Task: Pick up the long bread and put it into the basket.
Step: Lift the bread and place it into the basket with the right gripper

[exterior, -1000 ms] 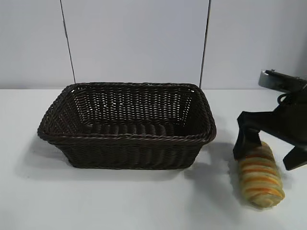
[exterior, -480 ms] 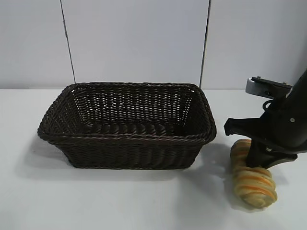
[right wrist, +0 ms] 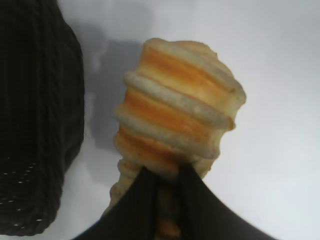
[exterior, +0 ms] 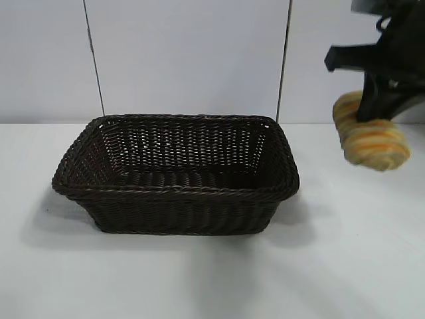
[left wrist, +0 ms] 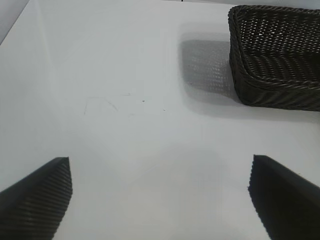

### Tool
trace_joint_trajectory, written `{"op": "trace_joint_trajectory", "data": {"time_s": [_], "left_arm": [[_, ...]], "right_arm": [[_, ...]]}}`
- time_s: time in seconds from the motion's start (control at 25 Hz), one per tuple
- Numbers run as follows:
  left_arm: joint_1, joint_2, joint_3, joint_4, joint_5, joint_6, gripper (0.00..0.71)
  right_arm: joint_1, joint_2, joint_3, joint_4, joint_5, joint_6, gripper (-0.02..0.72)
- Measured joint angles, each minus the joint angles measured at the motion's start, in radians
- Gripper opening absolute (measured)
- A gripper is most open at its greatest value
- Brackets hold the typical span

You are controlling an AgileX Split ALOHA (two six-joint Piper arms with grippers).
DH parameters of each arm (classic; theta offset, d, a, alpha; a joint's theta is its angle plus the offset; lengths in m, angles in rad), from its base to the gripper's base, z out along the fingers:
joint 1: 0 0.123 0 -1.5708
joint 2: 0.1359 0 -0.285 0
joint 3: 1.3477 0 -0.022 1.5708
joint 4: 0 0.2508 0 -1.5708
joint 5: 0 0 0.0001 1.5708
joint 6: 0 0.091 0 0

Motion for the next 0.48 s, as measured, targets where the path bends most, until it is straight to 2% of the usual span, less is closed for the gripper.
{"op": "trace_joint_trajectory", "data": {"time_s": [0.12, 0.32, 0.4, 0.48], "left_arm": [[0.0, 0.0, 0.0, 0.0, 0.0, 0.0, 0.691], [0.0, 0.0, 0.0, 0.0, 0.0, 0.0, 0.691], [0.0, 0.0, 0.0, 0.0, 0.0, 0.0, 0.691], [0.0, 0.0, 0.0, 0.0, 0.0, 0.001, 0.691]], "right_arm": [[0.003, 0.021, -0.048, 0.065, 0.0, -0.099, 0.084], [0.078, 0.101, -0.132, 0.103, -0.002, -0.275, 0.084], [0.12, 0.146, -0.168, 0.105, -0.012, -0.369, 0.084], [0.17, 0.187, -0.195, 0.105, -0.033, -0.521, 0.084]]}}
